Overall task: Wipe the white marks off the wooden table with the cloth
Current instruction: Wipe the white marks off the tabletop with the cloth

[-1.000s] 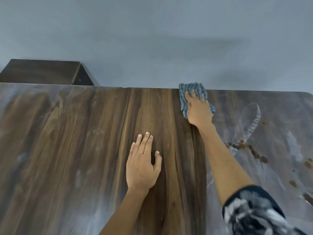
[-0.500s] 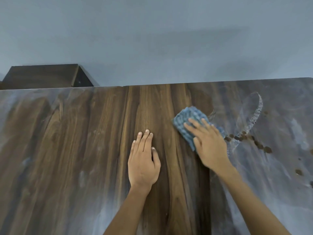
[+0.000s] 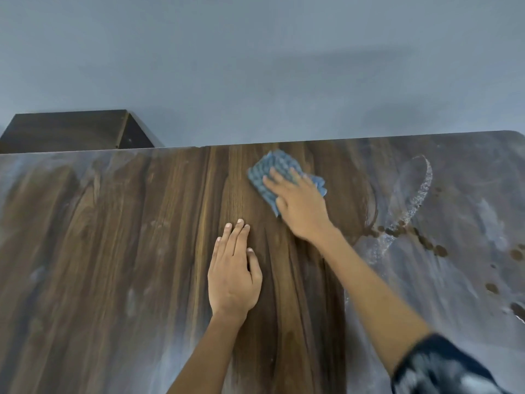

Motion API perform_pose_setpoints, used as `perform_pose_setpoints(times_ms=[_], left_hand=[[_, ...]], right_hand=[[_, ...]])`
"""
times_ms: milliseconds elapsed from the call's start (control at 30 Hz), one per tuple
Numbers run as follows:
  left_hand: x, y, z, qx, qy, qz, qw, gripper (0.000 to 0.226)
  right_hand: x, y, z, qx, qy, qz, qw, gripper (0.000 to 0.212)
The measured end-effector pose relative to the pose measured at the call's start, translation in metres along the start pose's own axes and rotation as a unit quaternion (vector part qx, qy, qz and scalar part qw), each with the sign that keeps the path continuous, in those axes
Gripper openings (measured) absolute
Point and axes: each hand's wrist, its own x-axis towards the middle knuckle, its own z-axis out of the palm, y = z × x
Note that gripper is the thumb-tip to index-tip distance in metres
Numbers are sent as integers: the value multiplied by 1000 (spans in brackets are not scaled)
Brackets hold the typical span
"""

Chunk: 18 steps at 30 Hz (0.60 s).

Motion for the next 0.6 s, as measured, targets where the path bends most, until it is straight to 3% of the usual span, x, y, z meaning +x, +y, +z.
perform_pose_setpoints(times_ms=[100,200,300,367,433,600], left_hand=[[0,0,0,3,1,0,1000,46],[0,-1,1,1,-1,-2,1000,44],[0,-2,2,0,-1,-3,1000,42],[0,-1,1,4,-3,-3,1000,42],[0,-1,0,8,-7,-2,1000,42],[0,-1,0,13,-14,7,1000,44]], right_hand=[[-66,-12,5,-10,-18,-17,1000,50],[-96,12,-3,-13,13,80,997,53],[-75,40,-11,-29,39,198,979,48],[-51,39,-12,-40,45,232,971,50],[-36,23,-8,-38,37,216,975,51],[-84,-34,14,-40,-24,60,997,52]])
